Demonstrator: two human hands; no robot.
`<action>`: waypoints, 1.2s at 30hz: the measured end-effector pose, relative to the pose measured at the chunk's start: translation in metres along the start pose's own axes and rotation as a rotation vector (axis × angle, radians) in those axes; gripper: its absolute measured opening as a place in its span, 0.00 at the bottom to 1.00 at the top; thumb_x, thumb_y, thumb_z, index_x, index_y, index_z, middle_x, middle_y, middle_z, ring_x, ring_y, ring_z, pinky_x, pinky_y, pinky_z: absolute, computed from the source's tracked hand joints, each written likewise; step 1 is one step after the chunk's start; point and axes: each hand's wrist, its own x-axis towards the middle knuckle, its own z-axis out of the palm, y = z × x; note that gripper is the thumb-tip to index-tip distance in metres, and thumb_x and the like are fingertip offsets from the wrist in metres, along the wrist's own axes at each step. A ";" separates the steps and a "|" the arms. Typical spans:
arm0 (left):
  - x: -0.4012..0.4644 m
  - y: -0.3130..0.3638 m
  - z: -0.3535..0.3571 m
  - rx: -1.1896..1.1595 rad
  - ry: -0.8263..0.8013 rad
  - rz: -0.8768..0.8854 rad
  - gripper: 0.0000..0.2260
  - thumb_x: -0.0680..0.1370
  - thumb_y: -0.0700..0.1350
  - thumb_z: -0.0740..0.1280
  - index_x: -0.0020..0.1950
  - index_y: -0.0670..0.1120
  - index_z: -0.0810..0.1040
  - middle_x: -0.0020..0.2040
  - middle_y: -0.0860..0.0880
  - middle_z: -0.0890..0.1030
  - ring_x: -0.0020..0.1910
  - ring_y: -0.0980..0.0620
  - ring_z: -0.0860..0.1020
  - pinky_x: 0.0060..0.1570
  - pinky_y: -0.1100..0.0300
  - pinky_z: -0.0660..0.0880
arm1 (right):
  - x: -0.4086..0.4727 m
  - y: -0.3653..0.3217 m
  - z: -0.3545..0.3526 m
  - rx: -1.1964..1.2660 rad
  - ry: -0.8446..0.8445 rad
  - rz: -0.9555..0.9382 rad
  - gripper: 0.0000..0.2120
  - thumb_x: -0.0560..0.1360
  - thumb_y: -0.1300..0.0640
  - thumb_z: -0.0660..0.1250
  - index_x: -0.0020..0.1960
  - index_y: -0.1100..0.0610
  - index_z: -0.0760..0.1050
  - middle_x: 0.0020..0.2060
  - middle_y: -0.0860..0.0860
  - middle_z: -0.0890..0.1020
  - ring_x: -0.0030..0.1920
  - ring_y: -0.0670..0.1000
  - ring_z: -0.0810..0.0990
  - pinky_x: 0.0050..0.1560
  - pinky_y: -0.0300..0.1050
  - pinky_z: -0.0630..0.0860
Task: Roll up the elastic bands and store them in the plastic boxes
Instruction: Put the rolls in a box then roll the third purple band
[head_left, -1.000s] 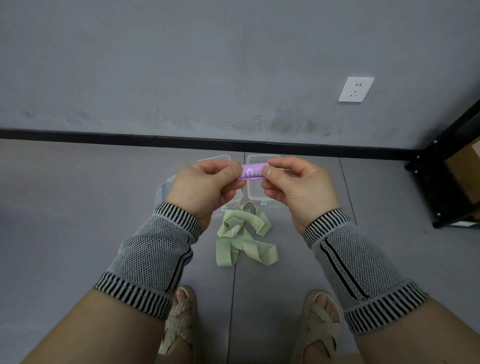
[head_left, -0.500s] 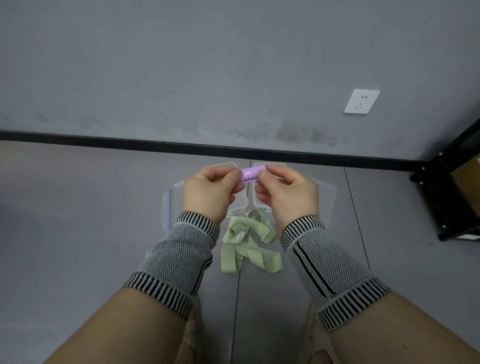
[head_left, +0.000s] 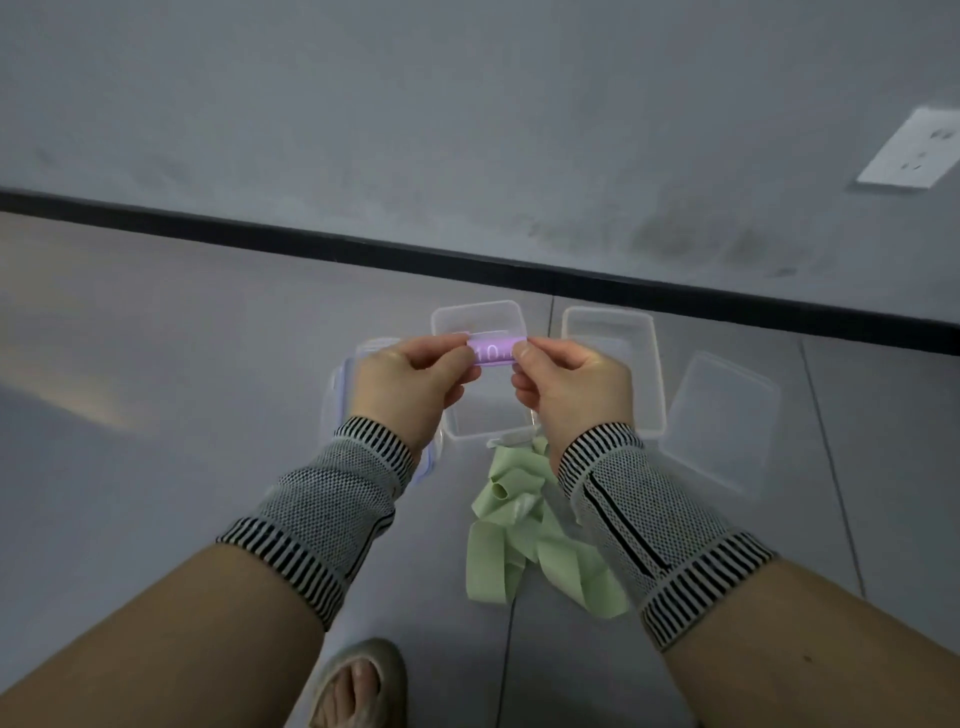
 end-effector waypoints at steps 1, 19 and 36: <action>0.021 -0.016 0.000 0.018 0.011 -0.007 0.07 0.74 0.38 0.69 0.51 0.42 0.82 0.39 0.48 0.84 0.37 0.58 0.82 0.45 0.63 0.79 | 0.019 0.016 0.007 -0.033 -0.010 0.013 0.07 0.72 0.59 0.71 0.50 0.57 0.82 0.36 0.53 0.84 0.35 0.46 0.82 0.41 0.41 0.81; 0.188 -0.136 -0.012 0.876 0.040 0.084 0.16 0.79 0.49 0.61 0.67 0.54 0.73 0.60 0.49 0.77 0.52 0.47 0.77 0.52 0.46 0.77 | 0.176 0.153 0.060 -0.198 -0.033 0.313 0.08 0.72 0.60 0.72 0.38 0.49 0.78 0.30 0.49 0.82 0.35 0.49 0.81 0.46 0.49 0.82; 0.221 -0.194 -0.034 1.171 -0.108 0.338 0.27 0.78 0.56 0.50 0.76 0.51 0.56 0.74 0.53 0.63 0.70 0.45 0.60 0.68 0.47 0.63 | 0.244 0.211 0.118 -0.514 -0.022 0.276 0.05 0.70 0.57 0.72 0.43 0.58 0.83 0.36 0.52 0.85 0.39 0.52 0.84 0.43 0.44 0.81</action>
